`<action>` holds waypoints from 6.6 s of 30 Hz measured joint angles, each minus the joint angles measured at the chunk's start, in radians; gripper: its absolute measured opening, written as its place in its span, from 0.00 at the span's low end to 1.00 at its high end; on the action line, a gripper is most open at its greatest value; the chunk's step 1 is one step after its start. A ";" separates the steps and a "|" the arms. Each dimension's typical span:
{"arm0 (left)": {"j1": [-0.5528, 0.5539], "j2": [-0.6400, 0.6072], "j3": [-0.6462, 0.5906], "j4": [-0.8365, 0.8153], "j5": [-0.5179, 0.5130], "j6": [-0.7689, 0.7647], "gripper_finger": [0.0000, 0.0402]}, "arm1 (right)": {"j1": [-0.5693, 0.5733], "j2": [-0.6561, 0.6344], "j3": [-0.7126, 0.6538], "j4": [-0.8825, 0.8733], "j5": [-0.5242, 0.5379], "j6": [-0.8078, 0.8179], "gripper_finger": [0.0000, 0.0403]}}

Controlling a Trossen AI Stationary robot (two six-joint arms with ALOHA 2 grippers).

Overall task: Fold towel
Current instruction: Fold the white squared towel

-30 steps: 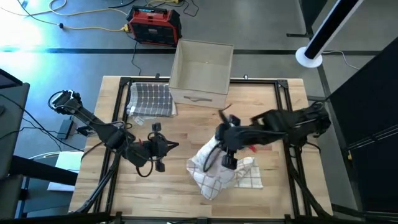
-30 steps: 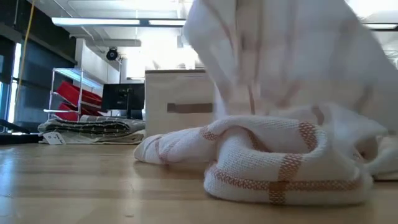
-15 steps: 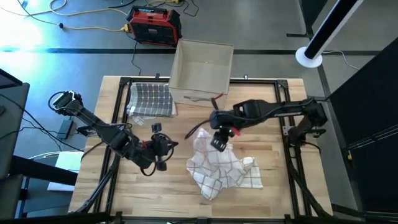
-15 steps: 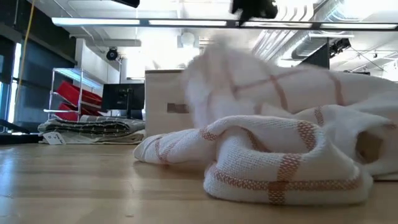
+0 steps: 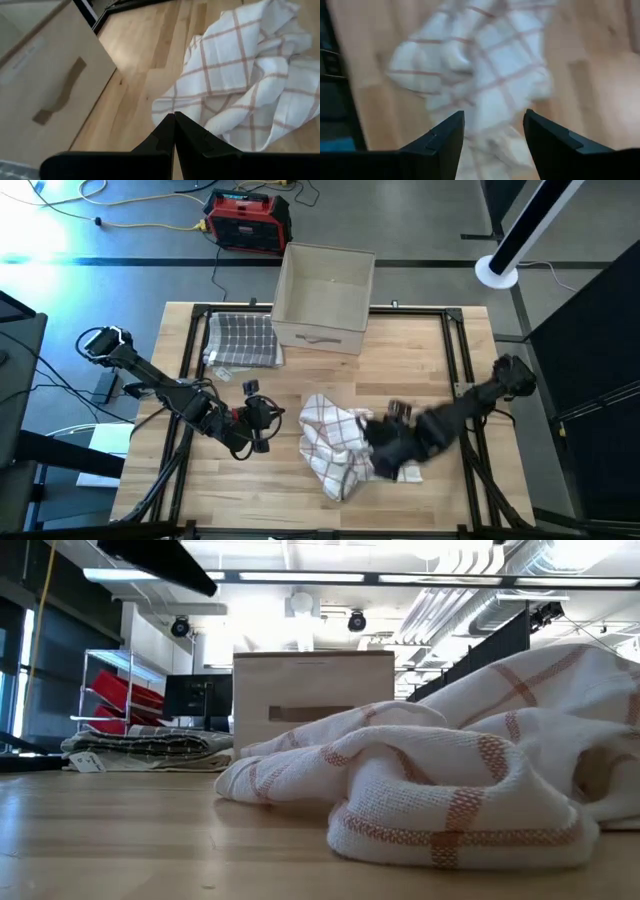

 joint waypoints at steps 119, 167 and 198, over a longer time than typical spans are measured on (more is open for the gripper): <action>0.366 0.677 0.524 -0.170 0.680 0.941 0.08 | 0.511 -0.058 -0.343 0.183 0.123 0.746 0.00; 0.185 0.660 0.521 -0.057 0.564 0.505 0.00 | 0.432 0.109 -0.343 0.383 -0.338 0.462 0.64; 0.186 0.660 0.521 -0.082 0.537 0.491 0.00 | 0.437 0.189 -0.334 0.330 -0.348 0.618 0.03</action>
